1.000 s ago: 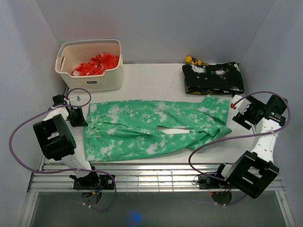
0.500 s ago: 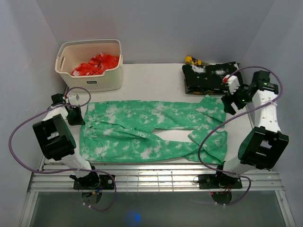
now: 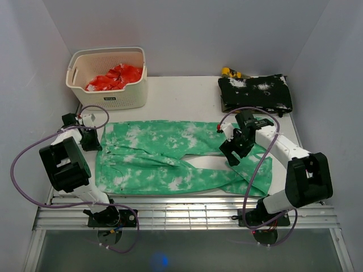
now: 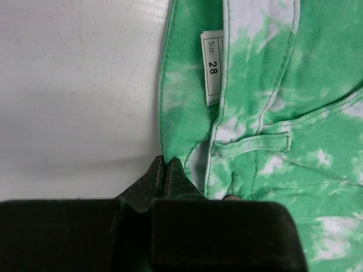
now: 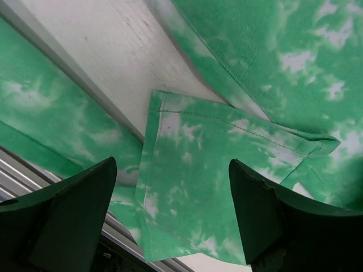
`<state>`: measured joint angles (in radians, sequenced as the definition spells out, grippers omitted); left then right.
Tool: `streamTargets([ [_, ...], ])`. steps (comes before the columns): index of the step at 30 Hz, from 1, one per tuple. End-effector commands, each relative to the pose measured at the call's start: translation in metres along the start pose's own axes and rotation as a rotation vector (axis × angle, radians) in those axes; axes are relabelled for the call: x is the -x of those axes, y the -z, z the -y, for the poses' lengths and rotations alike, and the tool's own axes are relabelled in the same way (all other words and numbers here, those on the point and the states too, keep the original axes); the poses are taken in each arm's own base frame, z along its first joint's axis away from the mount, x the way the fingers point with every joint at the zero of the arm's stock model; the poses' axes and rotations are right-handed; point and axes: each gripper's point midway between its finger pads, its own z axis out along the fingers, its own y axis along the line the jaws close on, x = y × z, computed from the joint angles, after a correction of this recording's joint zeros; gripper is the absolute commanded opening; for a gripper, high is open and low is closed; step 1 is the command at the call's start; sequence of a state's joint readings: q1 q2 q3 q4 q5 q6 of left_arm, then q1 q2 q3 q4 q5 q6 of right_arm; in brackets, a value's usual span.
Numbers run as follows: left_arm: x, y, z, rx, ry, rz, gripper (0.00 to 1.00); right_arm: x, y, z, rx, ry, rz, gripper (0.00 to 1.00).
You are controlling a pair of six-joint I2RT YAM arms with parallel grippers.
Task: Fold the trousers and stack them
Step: Flatten the trousers out
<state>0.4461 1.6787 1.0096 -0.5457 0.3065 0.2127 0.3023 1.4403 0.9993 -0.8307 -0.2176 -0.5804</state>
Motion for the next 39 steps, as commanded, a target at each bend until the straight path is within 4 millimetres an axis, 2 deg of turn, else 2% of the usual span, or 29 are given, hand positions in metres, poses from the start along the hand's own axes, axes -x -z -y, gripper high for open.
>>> streamTargets([
  [1,0.01,0.008,-0.005,0.021,-0.009,0.057,0.0,0.004,-0.023,0.021,-0.136,-0.098,-0.007,0.85],
  [4,0.008,0.009,-0.005,0.024,-0.007,0.056,0.0,-0.002,-0.038,0.032,-0.194,-0.129,-0.041,0.85],
  [6,0.009,0.01,-0.005,0.026,-0.011,0.062,0.0,-0.009,-0.043,0.041,-0.249,-0.14,-0.068,0.79],
  [7,0.008,0.01,-0.005,0.028,-0.009,0.062,0.0,-0.008,-0.046,0.046,-0.268,-0.138,-0.064,0.69],
  [10,0.008,0.009,-0.006,0.034,-0.011,0.06,0.0,-0.008,-0.041,0.051,-0.301,-0.121,-0.057,0.5],
  [11,0.007,0.008,-0.007,0.038,-0.01,0.058,0.0,-0.007,-0.038,0.052,-0.307,-0.115,-0.052,0.31],
  [13,0.007,0.006,-0.01,0.043,-0.007,0.051,0.0,-0.002,-0.024,0.053,-0.33,-0.078,-0.022,0.13],
  [14,0.006,0.005,-0.01,0.045,-0.002,0.047,0.0,-0.006,-0.017,0.056,-0.339,-0.081,-0.023,0.08],
  [15,0.005,0.004,-0.011,0.045,-0.001,0.042,0.0,-0.007,-0.009,0.059,-0.345,-0.08,-0.012,0.08],
  [16,0.005,0.004,-0.012,0.047,0.002,0.043,0.0,-0.001,0.007,0.063,-0.365,-0.073,0.032,0.08],
  [17,0.006,0.004,-0.013,0.048,0.003,0.043,0.0,-0.01,0.019,0.072,-0.376,-0.078,0.031,0.08],
  [19,0.006,0.003,-0.015,0.047,0.003,0.041,0.0,-0.008,0.042,0.084,-0.399,-0.046,0.085,0.08],
  [20,0.007,0.003,-0.015,0.046,0.003,0.043,0.0,-0.012,0.048,0.089,-0.409,-0.053,0.081,0.16],
  [21,0.007,0.002,-0.014,0.043,0.004,0.041,0.0,-0.017,0.053,0.093,-0.392,-0.079,0.089,0.33],
  [22,0.007,0.002,-0.014,0.04,0.005,0.04,0.0,-0.025,0.049,0.09,-0.351,-0.096,0.056,0.49],
  [23,0.008,0.001,-0.014,0.035,0.012,0.04,0.0,-0.022,0.051,0.091,-0.327,-0.109,0.068,0.62],
  [26,0.006,-0.002,-0.01,0.015,0.023,0.034,0.0,-0.022,0.037,0.088,-0.247,-0.137,0.055,0.74],
  [28,0.005,-0.002,-0.009,0.01,0.028,0.03,0.0,-0.022,0.025,0.091,-0.21,-0.152,0.038,0.74],
  [29,0.005,-0.001,-0.009,0.011,0.024,0.034,0.0,-0.016,0.024,0.094,-0.196,-0.163,0.054,0.74],
  [30,0.003,-0.001,-0.009,0.009,0.024,0.031,0.0,-0.016,0.014,0.096,-0.164,-0.189,0.039,0.74],
  [33,0.002,0.0,-0.008,0.008,0.021,0.031,0.0,-0.005,0.008,0.105,-0.135,-0.22,0.056,0.74],
  [34,0.003,0.0,-0.008,0.01,0.018,0.034,0.0,-0.007,-0.001,0.106,-0.112,-0.244,0.039,0.74],
  [39,0.002,0.0,-0.008,0.007,0.019,0.033,0.0,-0.005,-0.017,0.121,-0.115,-0.3,0.006,0.75],
])
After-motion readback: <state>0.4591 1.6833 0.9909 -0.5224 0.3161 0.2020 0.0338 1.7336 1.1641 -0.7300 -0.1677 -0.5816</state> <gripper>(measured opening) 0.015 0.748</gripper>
